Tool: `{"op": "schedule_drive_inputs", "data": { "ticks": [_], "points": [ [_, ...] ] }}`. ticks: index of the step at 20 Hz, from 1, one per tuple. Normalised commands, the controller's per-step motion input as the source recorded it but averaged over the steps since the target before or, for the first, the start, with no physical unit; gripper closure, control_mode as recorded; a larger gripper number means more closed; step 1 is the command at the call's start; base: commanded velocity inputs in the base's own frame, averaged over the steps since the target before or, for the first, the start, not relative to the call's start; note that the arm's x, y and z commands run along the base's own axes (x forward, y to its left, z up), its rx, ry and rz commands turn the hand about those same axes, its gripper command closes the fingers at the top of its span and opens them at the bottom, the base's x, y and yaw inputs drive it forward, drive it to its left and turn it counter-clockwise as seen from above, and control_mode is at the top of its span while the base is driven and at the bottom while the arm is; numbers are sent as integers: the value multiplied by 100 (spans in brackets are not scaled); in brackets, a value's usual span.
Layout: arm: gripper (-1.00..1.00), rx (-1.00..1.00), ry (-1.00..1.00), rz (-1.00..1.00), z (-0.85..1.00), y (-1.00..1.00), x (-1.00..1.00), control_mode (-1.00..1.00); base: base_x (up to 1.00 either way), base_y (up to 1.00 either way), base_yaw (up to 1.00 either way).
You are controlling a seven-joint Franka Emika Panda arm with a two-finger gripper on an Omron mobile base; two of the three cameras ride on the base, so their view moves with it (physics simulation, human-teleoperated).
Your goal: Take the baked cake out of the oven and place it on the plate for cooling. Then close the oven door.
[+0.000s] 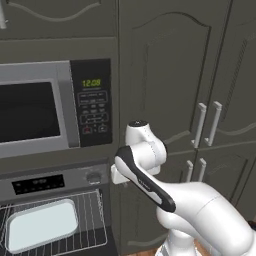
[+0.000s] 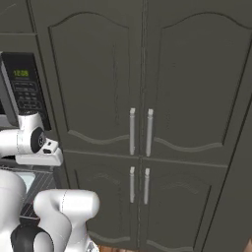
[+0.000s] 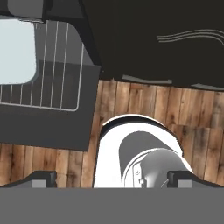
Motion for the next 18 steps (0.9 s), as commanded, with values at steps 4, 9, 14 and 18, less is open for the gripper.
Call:
{"op": "schedule_drive_inputs", "data": {
  "ticks": [4,9,14,18],
  "points": [
    [-100,0,0,0,0,0,0,100,2,28,10],
    [-100,0,0,0,0,0,0,100,10,17,1],
    [-100,0,0,0,0,0,0,100,1,0,0],
    [-100,0,0,0,0,0,0,100,0,0,0]
  ]
}}
